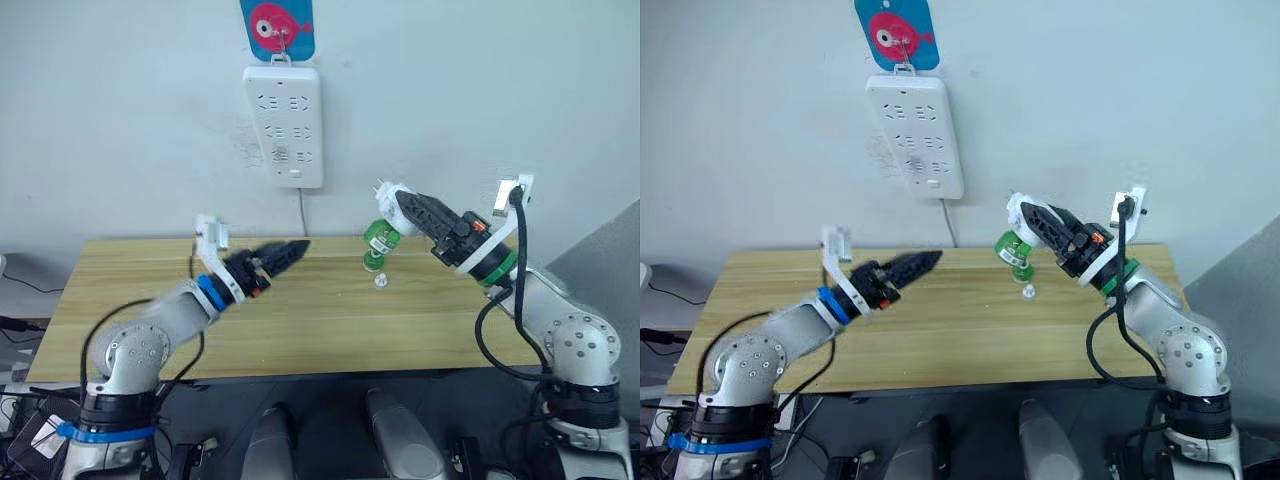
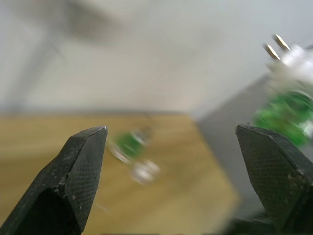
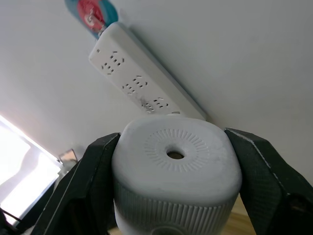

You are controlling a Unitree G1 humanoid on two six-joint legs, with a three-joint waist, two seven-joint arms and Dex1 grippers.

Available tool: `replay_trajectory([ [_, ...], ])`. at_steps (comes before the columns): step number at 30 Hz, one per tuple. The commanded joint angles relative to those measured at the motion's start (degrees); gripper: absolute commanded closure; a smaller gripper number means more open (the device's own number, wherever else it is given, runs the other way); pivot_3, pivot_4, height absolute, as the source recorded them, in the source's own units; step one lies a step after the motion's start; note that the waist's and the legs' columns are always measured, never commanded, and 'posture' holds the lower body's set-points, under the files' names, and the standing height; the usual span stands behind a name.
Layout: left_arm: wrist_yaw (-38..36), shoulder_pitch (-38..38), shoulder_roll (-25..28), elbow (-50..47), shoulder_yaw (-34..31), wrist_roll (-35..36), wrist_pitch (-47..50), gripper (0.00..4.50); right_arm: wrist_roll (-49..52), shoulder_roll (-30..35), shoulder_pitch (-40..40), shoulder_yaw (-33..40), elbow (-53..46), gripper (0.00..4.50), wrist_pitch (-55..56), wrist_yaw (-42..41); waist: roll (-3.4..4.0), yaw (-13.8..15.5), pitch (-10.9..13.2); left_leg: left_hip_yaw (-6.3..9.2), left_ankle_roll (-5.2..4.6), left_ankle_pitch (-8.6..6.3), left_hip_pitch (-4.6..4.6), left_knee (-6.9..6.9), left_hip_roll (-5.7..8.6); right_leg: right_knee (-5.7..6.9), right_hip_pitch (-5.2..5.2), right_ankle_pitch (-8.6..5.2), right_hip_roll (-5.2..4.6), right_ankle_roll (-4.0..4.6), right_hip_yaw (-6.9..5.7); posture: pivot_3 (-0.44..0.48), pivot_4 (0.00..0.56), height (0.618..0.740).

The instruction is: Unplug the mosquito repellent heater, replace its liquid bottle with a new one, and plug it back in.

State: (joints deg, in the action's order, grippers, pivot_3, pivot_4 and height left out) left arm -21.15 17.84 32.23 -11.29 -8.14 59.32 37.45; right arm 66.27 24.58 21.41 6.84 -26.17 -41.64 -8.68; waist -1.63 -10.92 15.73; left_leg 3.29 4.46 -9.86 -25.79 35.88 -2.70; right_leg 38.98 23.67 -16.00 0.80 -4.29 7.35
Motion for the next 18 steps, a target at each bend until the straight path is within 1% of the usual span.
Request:
replay_trajectory([
  [1,-4.54,3.98,2.48,2.82,-1.39,-12.24,-10.45,0.03,-8.79,3.25,1.26,-4.09,-5.60,1.46,1.57,-3.50,0.00,0.10,0.00,-0.01,0.00,0.00,-0.02,-0.02,0.00,0.00,0.04,0.00,0.00,0.00,0.01,-0.233,0.223,0.736],
  [3,-6.33,5.84,2.74,5.69,-2.15,-15.05,-12.84,0.03,-11.84,3.81,1.81,-5.51,-6.31,1.46,2.20,-4.55,0.00,0.12,0.00,-0.03,0.00,0.00,-0.02,-0.07,0.00,0.00,0.08,0.00,0.00,0.00,0.01,-0.230,0.224,0.736],
  [6,-11.18,13.20,4.33,14.83,-2.14,-20.92,-18.50,0.03,-16.98,4.71,3.79,-9.03,-7.85,1.46,2.32,-6.31,0.00,0.14,0.00,-0.03,0.00,0.00,-0.08,-0.11,-0.01,0.05,0.17,0.00,0.00,-0.01,-0.01,-0.229,0.222,0.736],
  [8,-15.35,17.36,4.26,20.54,-0.06,-24.60,-21.08,0.03,-18.60,4.17,4.28,-10.12,-8.09,1.46,2.26,-6.89,0.00,0.15,0.00,-0.03,0.00,0.01,-0.19,-0.11,-0.02,0.10,0.31,0.01,0.01,-0.01,-0.02,-0.232,0.222,0.736],
  [10,-18.36,19.84,3.69,24.25,1.12,-27.28,-23.12,0.03,-19.66,3.58,4.43,-10.50,-8.17,1.46,2.20,-7.41,0.00,0.15,0.00,-0.03,0.00,0.00,-0.21,-0.12,-0.01,0.08,0.30,0.01,0.00,-0.01,-0.02,-0.236,0.221,0.736],
  [12,-21.66,22.82,2.59,27.84,2.32,-28.60,-23.67,0.03,-20.25,3.19,4.62,-10.62,-8.44,1.46,1.87,-7.72,-0.01,0.22,0.00,-0.04,0.00,0.00,-0.23,-0.14,0.02,0.07,0.30,0.15,-0.06,0.21,-0.03,-0.242,0.218,0.736],
  [14,-24.82,25.50,1.44,31.09,3.29,-29.76,-24.32,0.03,-20.66,2.68,4.86,-10.60,-8.76,1.46,1.42,-7.86,-0.01,0.23,0.00,0.01,0.00,0.00,-0.25,-0.15,0.03,0.07,0.31,0.17,-0.07,0.25,-0.10,-0.249,0.219,0.736],
  [18,-27.74,29.05,-0.80,35.89,3.68,-32.10,-26.38,0.03,-21.10,2.07,5.06,-10.45,-9.28,1.46,0.74,-8.01,-0.01,-0.14,0.00,0.05,0.00,0.00,-0.30,-0.16,0.01,0.11,0.36,0.18,-0.06,0.26,-0.14,-0.262,0.218,0.736],
])
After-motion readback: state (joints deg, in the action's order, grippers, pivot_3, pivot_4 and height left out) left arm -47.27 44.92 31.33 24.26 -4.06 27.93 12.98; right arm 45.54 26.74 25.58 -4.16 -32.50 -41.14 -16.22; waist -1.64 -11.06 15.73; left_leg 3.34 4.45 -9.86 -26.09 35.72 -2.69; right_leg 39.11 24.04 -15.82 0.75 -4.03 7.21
